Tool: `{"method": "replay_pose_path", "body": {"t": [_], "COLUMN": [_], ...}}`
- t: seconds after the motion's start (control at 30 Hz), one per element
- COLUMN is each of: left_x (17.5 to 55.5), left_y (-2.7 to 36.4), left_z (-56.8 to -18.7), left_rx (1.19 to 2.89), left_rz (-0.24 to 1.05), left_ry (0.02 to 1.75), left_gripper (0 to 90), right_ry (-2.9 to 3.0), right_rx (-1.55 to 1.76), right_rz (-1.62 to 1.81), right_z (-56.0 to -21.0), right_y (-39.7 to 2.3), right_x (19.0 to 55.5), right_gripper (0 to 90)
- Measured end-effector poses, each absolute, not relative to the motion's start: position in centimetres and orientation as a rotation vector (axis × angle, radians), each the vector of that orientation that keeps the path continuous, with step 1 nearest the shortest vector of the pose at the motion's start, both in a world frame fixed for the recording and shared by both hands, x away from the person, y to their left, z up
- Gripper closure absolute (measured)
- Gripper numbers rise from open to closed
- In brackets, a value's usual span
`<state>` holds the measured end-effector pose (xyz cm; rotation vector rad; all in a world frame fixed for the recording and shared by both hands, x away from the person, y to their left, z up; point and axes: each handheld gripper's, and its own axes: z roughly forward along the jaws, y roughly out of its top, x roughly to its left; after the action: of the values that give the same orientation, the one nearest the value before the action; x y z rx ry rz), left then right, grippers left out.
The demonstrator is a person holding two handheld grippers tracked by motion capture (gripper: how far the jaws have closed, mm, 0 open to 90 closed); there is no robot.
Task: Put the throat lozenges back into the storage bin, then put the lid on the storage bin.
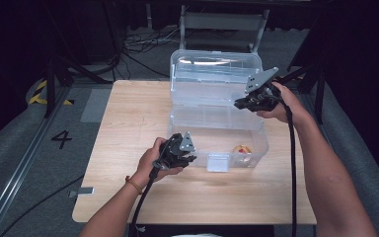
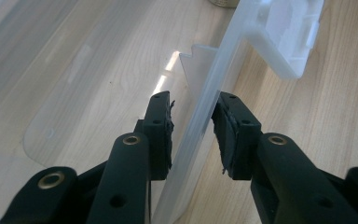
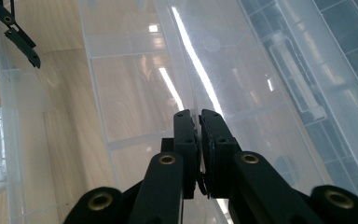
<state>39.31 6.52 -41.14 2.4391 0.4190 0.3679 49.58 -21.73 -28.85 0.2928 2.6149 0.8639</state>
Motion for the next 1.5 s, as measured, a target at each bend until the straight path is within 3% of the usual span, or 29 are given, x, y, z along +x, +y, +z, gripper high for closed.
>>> {"method": "replay_pose_path", "body": {"t": [0.87, 1.5], "left_x": [39.4, 39.0], "left_y": [6.5, 6.1], "left_z": [-41.2, -41.3], "left_rx": [2.451, 2.469], "left_rz": [0.361, 0.432], "left_ry": [0.406, 0.391], "left_gripper": [67.4, 64.4], "right_ry": [2.6, 2.595], "right_rx": [0.251, 0.284], "right_rz": [0.83, 0.89], "right_z": [-29.2, -30.1], "right_y": [-21.8, -22.3], "right_x": [46.8, 45.2], "right_gripper": [85.6, 82.8]}}
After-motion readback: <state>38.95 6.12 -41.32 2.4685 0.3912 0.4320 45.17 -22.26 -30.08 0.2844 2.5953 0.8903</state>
